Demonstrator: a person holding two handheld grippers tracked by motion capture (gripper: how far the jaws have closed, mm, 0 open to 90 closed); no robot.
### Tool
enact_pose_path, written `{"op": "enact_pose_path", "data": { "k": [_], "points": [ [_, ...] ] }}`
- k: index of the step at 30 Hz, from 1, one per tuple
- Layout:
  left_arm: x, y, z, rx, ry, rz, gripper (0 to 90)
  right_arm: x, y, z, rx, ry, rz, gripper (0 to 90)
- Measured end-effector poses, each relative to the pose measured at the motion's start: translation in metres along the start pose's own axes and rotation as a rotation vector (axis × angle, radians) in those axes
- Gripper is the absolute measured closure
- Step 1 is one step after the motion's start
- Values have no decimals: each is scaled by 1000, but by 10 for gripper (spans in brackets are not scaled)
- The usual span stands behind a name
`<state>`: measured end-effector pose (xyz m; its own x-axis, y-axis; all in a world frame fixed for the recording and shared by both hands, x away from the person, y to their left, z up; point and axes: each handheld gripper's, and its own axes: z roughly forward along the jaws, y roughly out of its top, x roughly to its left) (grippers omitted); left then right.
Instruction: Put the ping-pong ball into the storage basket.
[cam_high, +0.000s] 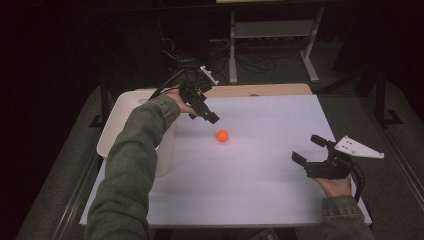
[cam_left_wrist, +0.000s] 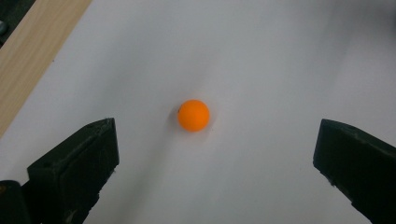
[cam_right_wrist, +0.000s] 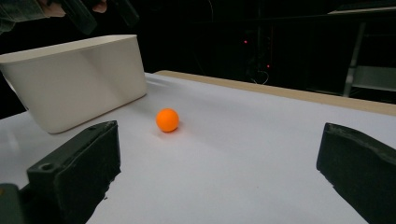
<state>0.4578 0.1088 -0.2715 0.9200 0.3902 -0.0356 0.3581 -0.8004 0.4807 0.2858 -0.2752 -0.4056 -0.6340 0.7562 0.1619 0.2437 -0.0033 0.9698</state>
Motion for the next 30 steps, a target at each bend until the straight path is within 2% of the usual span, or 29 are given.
{"op": "enact_pose_path", "data": {
  "k": [2, 6, 20, 27, 30],
  "points": [
    [3, 0, 5, 7, -10, -13, 0, 0, 0, 0, -2, 0, 1, 0],
    [3, 1, 13, 22, -28, -10, 0, -1, 0, 0, -4, 0, 0, 0],
    [11, 2, 30, 47, -24, -15, 0, -1, 0, 0, -7, 2, 5, 0],
    [12, 3, 40, 51, -44, -13, 0, -1, 1, -1, -8, 7, 8, 0],
    [14, 2, 44, 58, -45, -26, 0, -2, 1, 0, -7, 9, 5, 0]
  ]
}}
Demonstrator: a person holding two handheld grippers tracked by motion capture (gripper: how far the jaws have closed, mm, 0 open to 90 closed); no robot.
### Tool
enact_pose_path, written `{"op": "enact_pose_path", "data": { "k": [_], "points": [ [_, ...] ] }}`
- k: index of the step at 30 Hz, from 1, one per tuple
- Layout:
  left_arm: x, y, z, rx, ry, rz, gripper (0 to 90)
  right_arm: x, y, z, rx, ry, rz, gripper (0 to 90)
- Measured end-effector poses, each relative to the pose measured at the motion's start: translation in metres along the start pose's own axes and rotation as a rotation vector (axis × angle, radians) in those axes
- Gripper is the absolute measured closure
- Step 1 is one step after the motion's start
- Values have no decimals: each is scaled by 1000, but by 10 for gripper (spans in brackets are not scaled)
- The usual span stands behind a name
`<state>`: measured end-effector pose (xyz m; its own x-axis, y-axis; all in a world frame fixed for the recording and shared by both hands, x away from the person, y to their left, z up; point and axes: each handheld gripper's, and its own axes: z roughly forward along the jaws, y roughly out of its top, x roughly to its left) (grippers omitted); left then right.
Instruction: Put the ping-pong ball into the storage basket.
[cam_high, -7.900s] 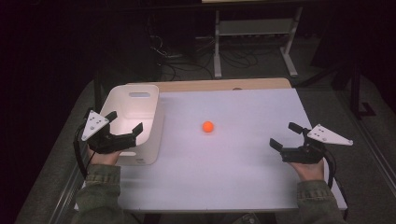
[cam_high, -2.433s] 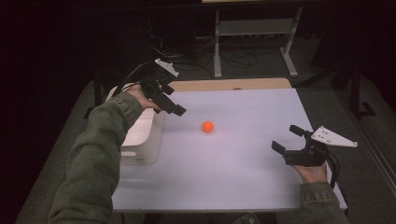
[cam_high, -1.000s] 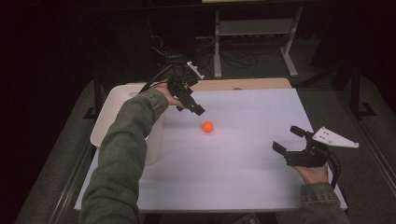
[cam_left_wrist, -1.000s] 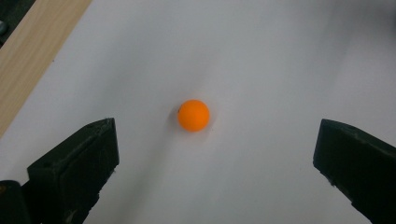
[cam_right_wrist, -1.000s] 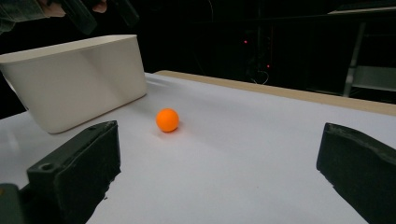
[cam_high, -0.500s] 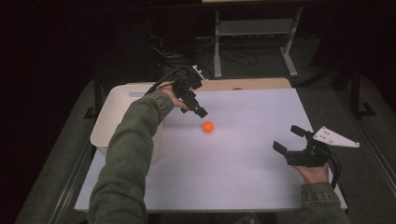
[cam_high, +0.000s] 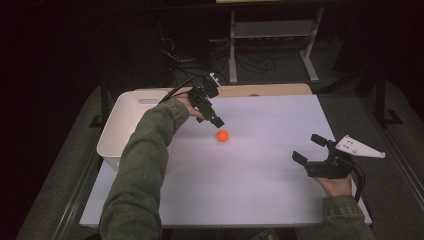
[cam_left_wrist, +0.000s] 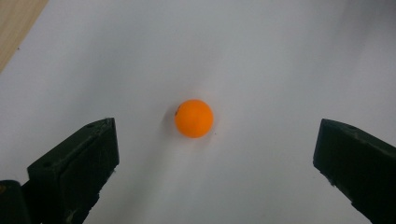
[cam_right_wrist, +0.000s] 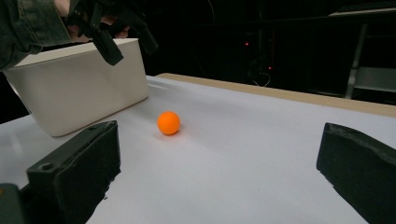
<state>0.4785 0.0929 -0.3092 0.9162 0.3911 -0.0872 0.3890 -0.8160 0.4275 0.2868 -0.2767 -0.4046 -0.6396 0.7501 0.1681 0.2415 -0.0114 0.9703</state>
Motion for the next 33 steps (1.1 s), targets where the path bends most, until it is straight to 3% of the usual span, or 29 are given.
{"op": "enact_pose_path", "data": {
  "k": [10, 33],
  "points": [
    [7, 0, 10, 14, 11, -11, 5, -1, 0, -1, -3, -2, 3, 0],
    [10, 2, 33, 55, 5, 12, 4, -1, 0, 0, 1, 0, 3, 0]
  ]
}}
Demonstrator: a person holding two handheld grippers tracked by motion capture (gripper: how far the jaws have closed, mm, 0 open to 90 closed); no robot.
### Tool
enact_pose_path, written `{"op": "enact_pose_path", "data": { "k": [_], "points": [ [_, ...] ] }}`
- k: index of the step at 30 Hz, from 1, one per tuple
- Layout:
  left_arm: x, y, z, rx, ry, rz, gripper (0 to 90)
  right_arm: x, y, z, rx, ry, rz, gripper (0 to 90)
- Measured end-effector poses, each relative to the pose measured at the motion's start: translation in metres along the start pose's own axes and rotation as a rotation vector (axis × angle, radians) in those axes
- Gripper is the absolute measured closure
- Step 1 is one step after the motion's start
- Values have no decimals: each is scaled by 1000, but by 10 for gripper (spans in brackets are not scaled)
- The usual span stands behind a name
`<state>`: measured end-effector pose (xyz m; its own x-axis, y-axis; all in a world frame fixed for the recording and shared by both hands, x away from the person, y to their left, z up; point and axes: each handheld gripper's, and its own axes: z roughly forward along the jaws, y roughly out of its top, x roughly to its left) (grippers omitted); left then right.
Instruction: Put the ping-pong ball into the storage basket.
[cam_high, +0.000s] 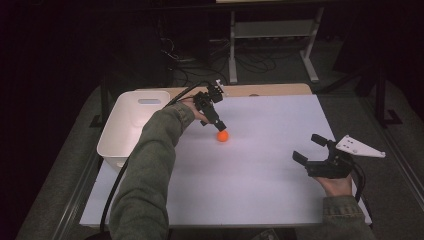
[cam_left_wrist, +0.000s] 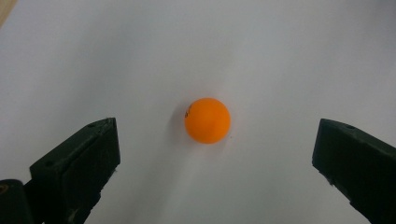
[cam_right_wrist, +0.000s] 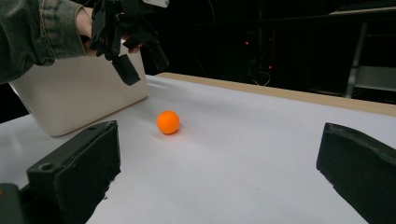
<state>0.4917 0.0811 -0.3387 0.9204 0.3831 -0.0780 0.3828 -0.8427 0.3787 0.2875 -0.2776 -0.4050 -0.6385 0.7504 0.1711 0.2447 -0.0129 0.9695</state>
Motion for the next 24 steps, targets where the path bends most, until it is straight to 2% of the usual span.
{"op": "enact_pose_path", "data": {
  "k": [10, 12, 24],
  "points": [
    [-3, 4, 10, 11, 2, 5, 4, 0, 0, -1, -1, -3, 2, 0],
    [-2, 5, 14, 31, 1, 11, 4, 0, 0, 0, 0, -1, -2, 0],
    [0, 3, 30, 78, 9, -11, 4, 0, 0, -1, 2, -5, -3, 0]
  ]
}}
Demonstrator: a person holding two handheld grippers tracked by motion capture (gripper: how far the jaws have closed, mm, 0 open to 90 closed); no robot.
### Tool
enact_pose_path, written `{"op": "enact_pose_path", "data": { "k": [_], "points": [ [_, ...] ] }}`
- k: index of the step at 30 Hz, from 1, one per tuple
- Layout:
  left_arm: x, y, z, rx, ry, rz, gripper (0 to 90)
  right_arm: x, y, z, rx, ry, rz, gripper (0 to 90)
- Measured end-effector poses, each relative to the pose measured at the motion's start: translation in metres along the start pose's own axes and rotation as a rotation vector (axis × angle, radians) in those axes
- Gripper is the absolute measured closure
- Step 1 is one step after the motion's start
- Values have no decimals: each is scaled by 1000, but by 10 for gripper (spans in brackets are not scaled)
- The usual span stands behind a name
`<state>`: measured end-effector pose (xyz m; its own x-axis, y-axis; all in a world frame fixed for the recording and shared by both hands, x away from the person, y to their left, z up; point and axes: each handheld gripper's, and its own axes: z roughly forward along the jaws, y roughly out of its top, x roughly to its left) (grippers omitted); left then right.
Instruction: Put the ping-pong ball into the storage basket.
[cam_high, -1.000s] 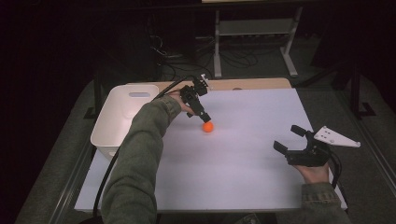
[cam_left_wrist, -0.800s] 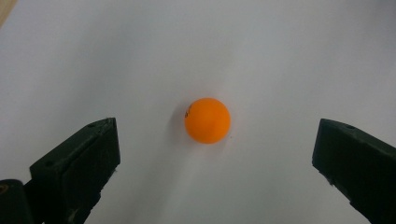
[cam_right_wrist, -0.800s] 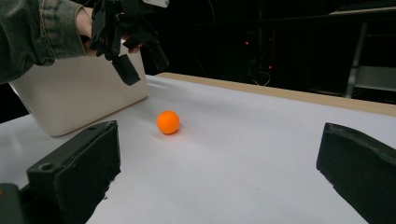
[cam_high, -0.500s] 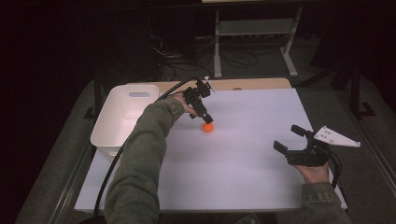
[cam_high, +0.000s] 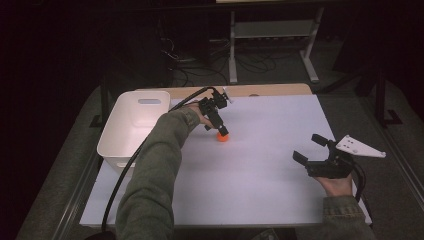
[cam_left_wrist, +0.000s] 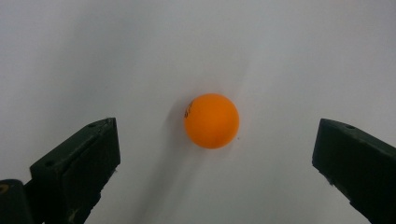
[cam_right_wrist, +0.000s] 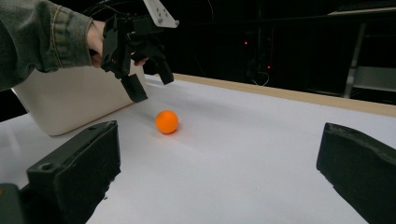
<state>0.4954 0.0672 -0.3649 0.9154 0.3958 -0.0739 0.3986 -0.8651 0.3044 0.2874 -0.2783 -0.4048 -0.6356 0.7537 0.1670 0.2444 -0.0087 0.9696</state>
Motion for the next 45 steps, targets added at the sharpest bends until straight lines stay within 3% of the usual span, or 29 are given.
{"op": "enact_pose_path", "data": {
  "k": [7, 16, 31, 45],
  "points": [
    [-1, 2, 7, 7, -4, -2, 6, 0, 0, 0, 1, -1, -1, 0],
    [-8, 8, 20, 42, -4, 24, 5, 0, 0, 0, 3, 3, -4, 0],
    [-6, 6, 35, 92, -8, 16, 22, 1, 0, 0, 11, -1, -11, 0],
    [-4, 5, 40, 96, -7, 9, 138, 2, 0, 0, 11, 5, -13, 0]
  ]
}}
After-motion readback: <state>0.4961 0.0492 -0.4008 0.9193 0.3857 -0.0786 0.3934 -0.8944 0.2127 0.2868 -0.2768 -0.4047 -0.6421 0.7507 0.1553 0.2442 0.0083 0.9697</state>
